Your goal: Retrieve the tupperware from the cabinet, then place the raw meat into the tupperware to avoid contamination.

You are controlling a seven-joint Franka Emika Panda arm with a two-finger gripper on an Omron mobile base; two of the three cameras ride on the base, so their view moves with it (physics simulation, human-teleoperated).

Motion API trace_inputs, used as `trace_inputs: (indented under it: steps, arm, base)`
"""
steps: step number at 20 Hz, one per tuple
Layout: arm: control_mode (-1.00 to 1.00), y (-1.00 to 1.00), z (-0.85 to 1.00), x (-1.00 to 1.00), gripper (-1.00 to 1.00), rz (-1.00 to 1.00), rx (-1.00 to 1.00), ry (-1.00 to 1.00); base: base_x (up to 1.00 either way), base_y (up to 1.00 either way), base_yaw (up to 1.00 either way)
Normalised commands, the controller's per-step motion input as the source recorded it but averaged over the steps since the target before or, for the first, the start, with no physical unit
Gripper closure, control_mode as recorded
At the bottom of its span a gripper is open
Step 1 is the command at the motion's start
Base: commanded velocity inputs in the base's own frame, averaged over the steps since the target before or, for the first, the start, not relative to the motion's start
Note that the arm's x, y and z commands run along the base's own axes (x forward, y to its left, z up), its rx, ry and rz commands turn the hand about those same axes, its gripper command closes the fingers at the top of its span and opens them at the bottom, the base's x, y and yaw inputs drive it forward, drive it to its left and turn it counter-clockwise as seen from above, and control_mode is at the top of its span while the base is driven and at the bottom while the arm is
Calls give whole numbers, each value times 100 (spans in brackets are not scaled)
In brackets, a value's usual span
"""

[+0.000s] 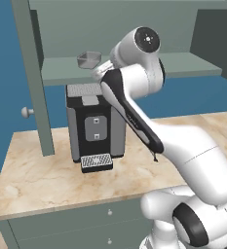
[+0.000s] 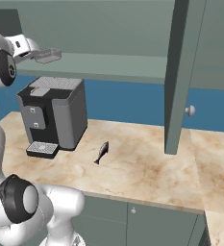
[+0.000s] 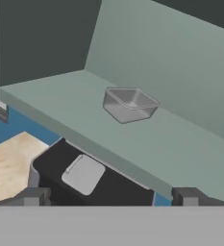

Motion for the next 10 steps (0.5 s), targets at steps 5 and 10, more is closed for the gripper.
trace_inputs:
  steps: [5, 10]
  arm:
    - [-100, 7, 0, 12, -100, 0, 0, 1]
    - [-100, 8, 0, 10, -100, 0, 0, 2]
  base:
    - [0, 0, 0]
    - [0, 0, 0]
